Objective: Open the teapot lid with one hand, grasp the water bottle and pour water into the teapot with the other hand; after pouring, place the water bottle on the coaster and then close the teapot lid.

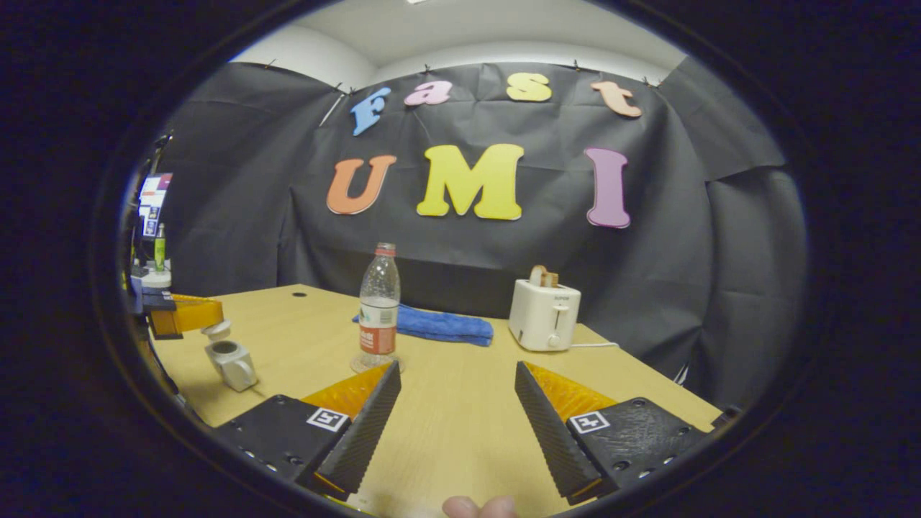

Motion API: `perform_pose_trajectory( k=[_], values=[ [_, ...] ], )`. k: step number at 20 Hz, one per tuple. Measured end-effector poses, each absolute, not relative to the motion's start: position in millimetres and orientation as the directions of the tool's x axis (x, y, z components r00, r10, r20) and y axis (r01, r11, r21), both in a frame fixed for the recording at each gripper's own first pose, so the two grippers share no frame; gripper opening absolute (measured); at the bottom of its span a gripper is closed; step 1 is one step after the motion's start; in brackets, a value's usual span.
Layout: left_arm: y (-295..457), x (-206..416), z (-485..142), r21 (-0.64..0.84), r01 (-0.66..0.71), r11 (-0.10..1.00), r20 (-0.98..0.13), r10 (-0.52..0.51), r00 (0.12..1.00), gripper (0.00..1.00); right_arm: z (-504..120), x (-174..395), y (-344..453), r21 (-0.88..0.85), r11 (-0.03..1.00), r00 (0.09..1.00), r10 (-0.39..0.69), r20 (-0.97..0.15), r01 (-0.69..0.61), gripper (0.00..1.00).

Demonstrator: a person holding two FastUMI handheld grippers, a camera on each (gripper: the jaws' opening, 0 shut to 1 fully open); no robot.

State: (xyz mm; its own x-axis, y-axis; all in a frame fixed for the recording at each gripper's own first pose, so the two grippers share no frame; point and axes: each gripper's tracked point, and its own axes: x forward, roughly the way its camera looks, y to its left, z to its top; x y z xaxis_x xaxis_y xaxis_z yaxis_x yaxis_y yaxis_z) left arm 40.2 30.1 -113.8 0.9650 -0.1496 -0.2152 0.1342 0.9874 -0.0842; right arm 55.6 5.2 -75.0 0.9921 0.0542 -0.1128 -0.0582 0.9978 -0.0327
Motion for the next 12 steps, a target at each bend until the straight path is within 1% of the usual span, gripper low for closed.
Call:
perform_pose_trajectory(
  k=[4,5,6,7,8,10,11,12],
  values=[
    [30,41,-123,-0.086,0.129,0.988,-0.239,-0.146,0.96,0.04,-81,53,-14,-0.015,1.0,0.992,0.02,-0.127,-0.022,0.98],
    [29,40,-124,-0.09,0.128,0.988,-0.243,-0.146,0.959,0.04,-80,53,-16,-0.015,1.0,0.992,0.017,-0.126,-0.019,0.95],
    [30,40,-126,-0.091,0.125,0.988,-0.247,-0.144,0.958,0.04,-81,53,-17,-0.015,1.0,0.992,0.015,-0.126,-0.017,0.95],
    [30,40,-127,-0.09,0.124,0.988,-0.25,-0.143,0.958,0.04,-82,52,-18,-0.014,1.0,0.992,0.015,-0.126,-0.017,0.98],
    [31,40,-128,-0.089,0.121,0.989,-0.253,-0.14,0.957,0.04,-82,52,-18,-0.013,1.0,0.992,0.016,-0.125,-0.018,0.95],
    [32,38,-129,-0.089,0.12,0.989,-0.258,-0.139,0.956,0.04,-83,51,-18,-0.011,1.0,0.992,0.015,-0.126,-0.017,0.95],
    [32,39,-130,-0.09,0.119,0.989,-0.257,-0.138,0.956,0.04,-83,51,-18,-0.01,1.0,0.992,0.015,-0.126,-0.016,0.98],
    [32,39,-131,-0.088,0.115,0.99,-0.263,-0.134,0.955,0.04,-84,50,-18,-0.008,1.0,0.992,0.016,-0.126,-0.017,0.95]
  ],
)
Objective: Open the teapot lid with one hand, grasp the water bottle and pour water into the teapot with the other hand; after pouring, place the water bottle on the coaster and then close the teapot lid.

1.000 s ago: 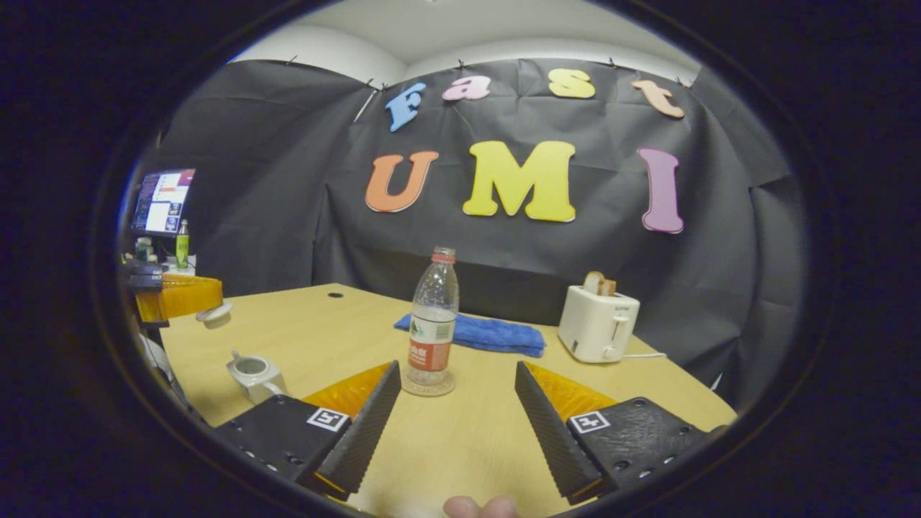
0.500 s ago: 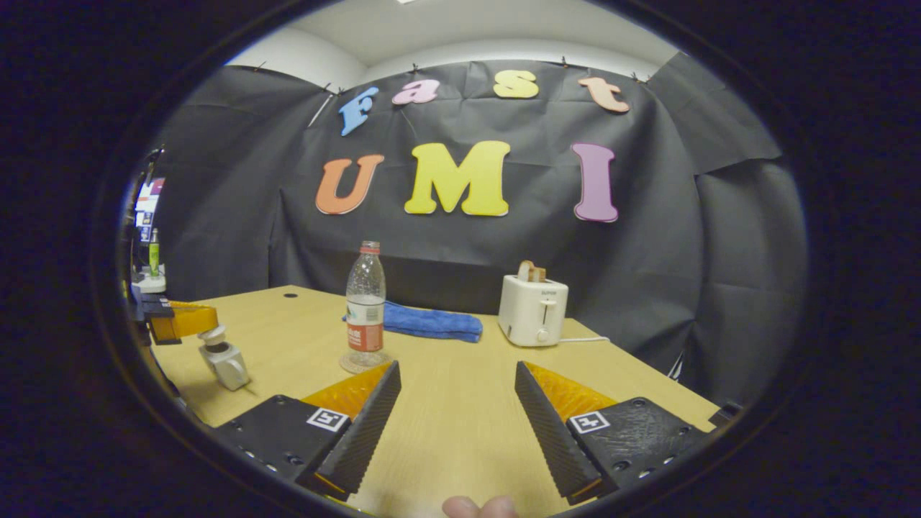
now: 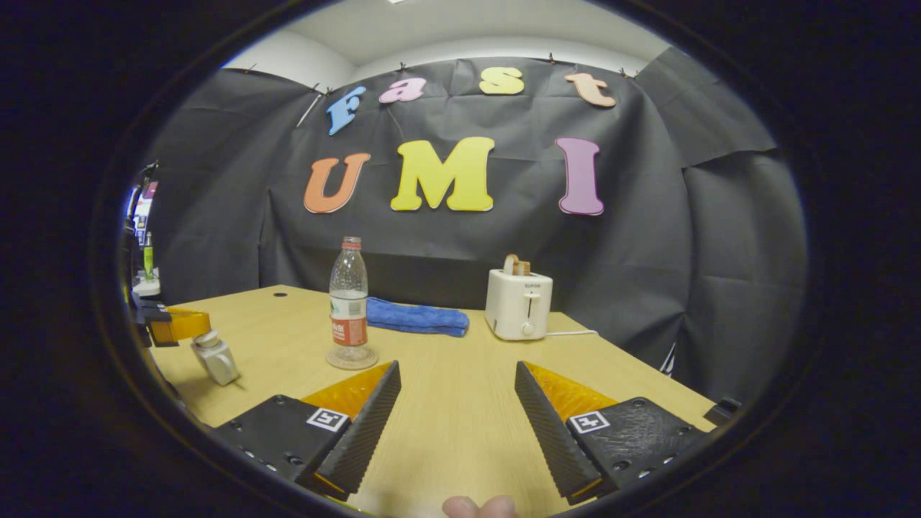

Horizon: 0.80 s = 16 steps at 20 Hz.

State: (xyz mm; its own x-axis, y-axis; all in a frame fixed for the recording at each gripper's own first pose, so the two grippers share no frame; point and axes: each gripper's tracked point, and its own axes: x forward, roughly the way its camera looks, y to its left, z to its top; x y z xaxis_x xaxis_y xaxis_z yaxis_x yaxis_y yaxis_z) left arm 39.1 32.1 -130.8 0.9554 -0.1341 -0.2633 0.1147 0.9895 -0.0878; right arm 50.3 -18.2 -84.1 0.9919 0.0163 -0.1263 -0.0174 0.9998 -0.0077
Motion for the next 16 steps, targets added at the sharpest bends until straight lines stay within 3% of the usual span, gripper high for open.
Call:
perform_pose_trajectory(
  k=[10,11,13,14,16],
  values=[
    [37,39,-133,-0.085,0.067,0.994,-0.287,-0.089,0.954,0.11,-81,44,-21,0.009,1.0,0.992,0.02,-0.126,-0.019,0.98],
    [40,37,-130,-0.08,0.051,0.995,-0.281,-0.071,0.957,0.27,-80,43,-21,0.015,1.0,0.992,0.021,-0.127,-0.019,0.98],
    [52,32,-111,-0.067,-0.007,0.998,-0.244,-0.01,0.97,0.82,-78,43,-23,0.027,0.999,0.992,0.02,-0.123,-0.017,0.98],
    [58,36,-100,-0.062,-0.038,0.997,-0.211,0.024,0.977,1.0,-76,42,-22,0.034,0.999,0.993,0.022,-0.119,-0.018,0.98],
    [56,36,-78,-0.064,-0.044,0.997,-0.172,0.032,0.985,0.99,-68,44,-23,0.05,0.999,0.994,0.017,-0.11,-0.012,0.98]
  ],
)
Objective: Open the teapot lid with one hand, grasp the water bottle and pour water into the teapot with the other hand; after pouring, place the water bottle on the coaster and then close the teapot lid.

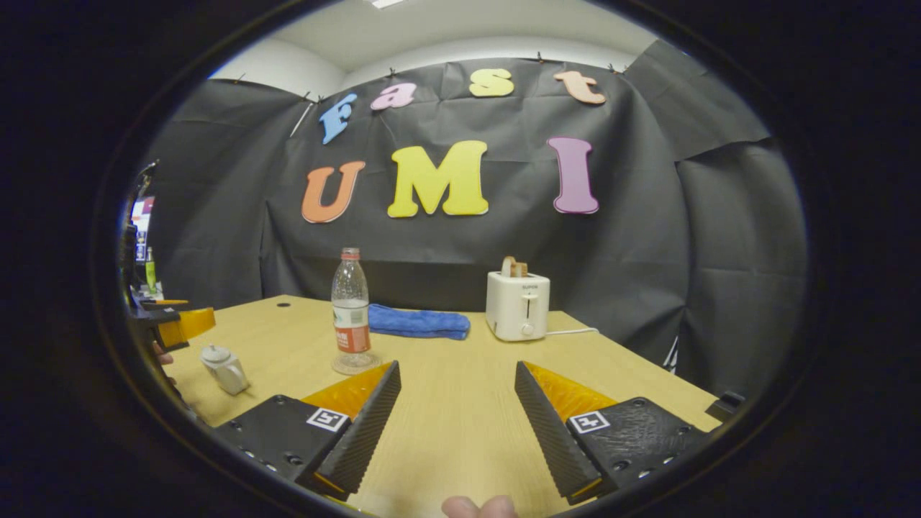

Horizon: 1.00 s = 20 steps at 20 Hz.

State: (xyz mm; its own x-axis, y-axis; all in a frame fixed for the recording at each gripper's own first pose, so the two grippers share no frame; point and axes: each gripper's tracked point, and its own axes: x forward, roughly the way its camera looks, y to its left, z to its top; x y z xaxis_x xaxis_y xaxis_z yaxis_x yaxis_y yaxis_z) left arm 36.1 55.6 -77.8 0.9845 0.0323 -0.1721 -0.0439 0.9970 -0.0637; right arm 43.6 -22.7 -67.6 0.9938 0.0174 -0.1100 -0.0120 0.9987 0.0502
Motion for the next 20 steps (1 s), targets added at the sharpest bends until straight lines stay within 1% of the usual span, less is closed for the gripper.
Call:
perform_pose_trajectory(
  k=[3,4,5,6,7,8,11,12,17,18,19,20],
  values=[
    [52,31,-34,-0.044,-0.051,0.998,-0.093,0.046,0.995,0.99,-44,44,-19,0.08,0.997,0.997,0.016,-0.078,-0.01,0.98],
    [45,30,-23,-0.051,-0.046,0.998,-0.082,0.042,0.996,0.99,-35,42,-18,0.089,0.996,0.998,0.018,-0.062,-0.013,0.98],
    [36,29,-16,-0.065,-0.033,0.997,-0.082,0.027,0.996,0.99,-25,39,-16,0.089,0.996,0.999,0.021,-0.043,-0.017,0.95],
    [26,26,-8,-0.079,-0.016,0.997,-0.077,0.01,0.997,0.99,-17,36,-15,0.076,0.997,0.999,0.023,-0.029,-0.02,0.95],
    [20,23,0,-0.084,-0.011,0.996,-0.063,0.006,0.998,0.99,-10,32,-17,0.063,0.998,1.0,0.017,-0.016,-0.016,0.98],
    [18,19,8,-0.082,-0.016,0.997,-0.048,0.012,0.999,0.99,-2,29,-23,0.057,0.998,1.0,-0.004,0.002,0.003,0.98],
    [7,3,20,-0.051,-0.009,0.999,-0.014,0.008,1.0,0.99,8,16,-21,0.037,0.999,1.0,-0.011,0.019,0.011,0.95],
    [3,-2,23,-0.047,0.001,0.999,-0.008,-0.001,1.0,0.99,9,12,-19,0.028,1.0,1.0,-0.01,0.022,0.009,0.96],
    [-14,-12,21,-0.057,0.063,0.996,-0.007,-0.063,0.998,0.99,-3,3,2,0.021,1.0,1.0,0.022,0.01,-0.022,0.95],
    [-12,-12,20,-0.05,0.068,0.996,-0.008,-0.068,0.998,0.99,-7,4,2,0.017,1.0,1.0,0.02,-0.003,-0.02,0.98],
    [-11,-11,19,-0.047,0.069,0.997,-0.006,-0.069,0.998,0.99,-8,4,5,0.016,1.0,1.0,0.022,-0.009,-0.021,0.95],
    [-11,-11,17,-0.045,0.074,0.996,-0.016,-0.075,0.997,0.99,-6,4,9,0.016,1.0,1.0,0.022,-0.01,-0.022,0.95]
  ],
)
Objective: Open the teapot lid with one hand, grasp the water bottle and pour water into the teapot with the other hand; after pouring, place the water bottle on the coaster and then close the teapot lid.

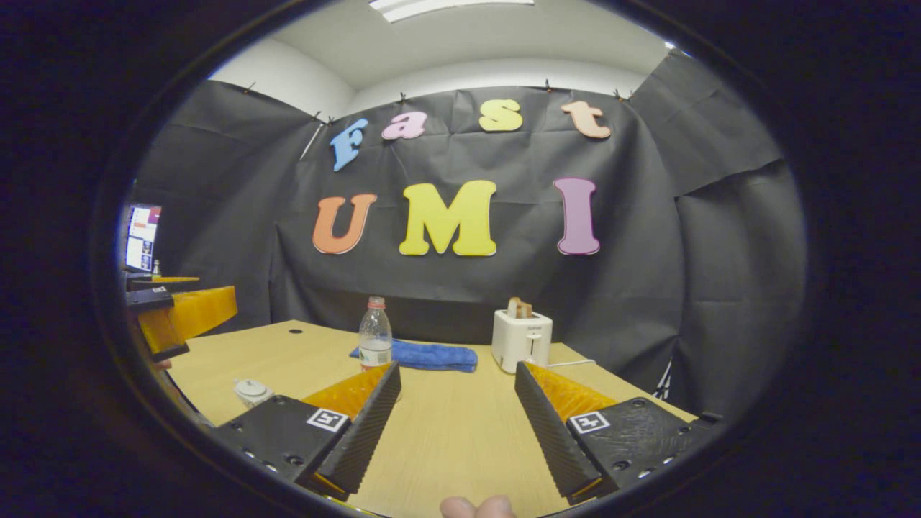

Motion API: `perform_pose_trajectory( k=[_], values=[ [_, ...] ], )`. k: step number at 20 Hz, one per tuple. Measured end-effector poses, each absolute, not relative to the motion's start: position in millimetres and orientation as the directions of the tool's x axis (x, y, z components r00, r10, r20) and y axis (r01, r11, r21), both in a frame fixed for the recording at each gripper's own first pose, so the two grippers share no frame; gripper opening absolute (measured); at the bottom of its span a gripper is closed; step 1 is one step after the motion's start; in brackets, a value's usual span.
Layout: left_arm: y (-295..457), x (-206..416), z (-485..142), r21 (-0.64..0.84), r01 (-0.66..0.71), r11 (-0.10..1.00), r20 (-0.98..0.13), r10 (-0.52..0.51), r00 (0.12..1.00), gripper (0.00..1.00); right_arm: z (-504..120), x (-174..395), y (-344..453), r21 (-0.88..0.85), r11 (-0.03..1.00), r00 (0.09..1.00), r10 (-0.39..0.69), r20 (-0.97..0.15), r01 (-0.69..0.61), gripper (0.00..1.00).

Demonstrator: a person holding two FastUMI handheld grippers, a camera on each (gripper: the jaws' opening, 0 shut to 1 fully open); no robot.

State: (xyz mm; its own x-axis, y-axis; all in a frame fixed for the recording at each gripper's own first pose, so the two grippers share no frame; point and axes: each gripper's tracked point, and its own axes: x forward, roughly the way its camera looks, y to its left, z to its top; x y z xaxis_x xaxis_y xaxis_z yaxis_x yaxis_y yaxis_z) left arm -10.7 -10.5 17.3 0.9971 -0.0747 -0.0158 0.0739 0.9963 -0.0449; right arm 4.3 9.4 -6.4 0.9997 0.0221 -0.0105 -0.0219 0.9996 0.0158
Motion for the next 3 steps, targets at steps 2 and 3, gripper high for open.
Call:
perform_pose_trajectory(
  k=[2,3],
  values=[
    [-3.6,-9.5,20.5,-0.056,0.062,0.996,-0.003,-0.062,0.998,0.99,-1.6,4.9,14.5,0.022,1.0,1.0,0.016,-0.002,-0.016,0.95],
    [-4.0,-8.8,19.4,-0.057,0.063,0.996,-0.004,-0.063,0.998,0.99,1.6,4.2,18.0,0.025,1.0,1.0,0.016,0.002,-0.016,0.98]
  ],
)
